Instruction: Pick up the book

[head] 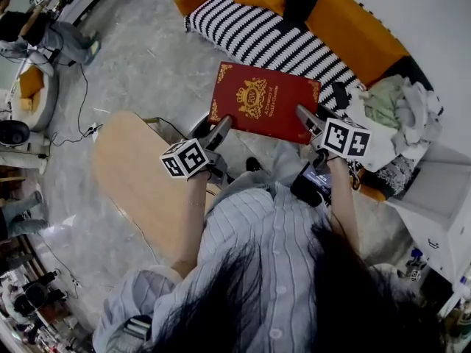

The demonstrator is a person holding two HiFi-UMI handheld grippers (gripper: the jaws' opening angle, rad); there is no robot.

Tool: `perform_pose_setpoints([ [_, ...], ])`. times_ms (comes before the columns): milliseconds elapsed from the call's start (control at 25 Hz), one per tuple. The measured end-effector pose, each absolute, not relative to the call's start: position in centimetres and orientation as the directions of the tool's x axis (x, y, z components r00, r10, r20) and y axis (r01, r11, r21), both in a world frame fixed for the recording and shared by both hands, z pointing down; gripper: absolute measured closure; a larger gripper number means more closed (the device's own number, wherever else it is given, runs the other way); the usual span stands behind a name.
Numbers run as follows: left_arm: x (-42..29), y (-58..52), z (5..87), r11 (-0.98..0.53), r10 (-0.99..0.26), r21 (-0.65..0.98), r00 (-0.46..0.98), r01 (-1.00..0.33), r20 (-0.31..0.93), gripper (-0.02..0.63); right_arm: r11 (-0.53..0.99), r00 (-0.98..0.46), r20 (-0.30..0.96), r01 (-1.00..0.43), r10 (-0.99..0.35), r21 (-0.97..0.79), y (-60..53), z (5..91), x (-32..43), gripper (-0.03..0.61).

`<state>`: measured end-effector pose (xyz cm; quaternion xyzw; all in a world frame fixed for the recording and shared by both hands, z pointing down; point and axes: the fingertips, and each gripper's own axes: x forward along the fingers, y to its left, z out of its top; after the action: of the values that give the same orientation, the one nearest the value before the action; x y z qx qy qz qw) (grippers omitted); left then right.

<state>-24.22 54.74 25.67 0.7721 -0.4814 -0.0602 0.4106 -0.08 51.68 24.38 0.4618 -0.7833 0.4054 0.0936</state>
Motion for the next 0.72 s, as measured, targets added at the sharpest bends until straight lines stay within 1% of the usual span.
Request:
perform_pose_setpoints([
  [720, -24.06, 53.86, 24.98, -0.239, -0.781, 0.681, 0.554, -0.692, 0.289, 0.256, 0.241, -0.546, 0.506, -0.801, -0.668, -0.548, 51.48, 23.73, 0.1, 0.293],
])
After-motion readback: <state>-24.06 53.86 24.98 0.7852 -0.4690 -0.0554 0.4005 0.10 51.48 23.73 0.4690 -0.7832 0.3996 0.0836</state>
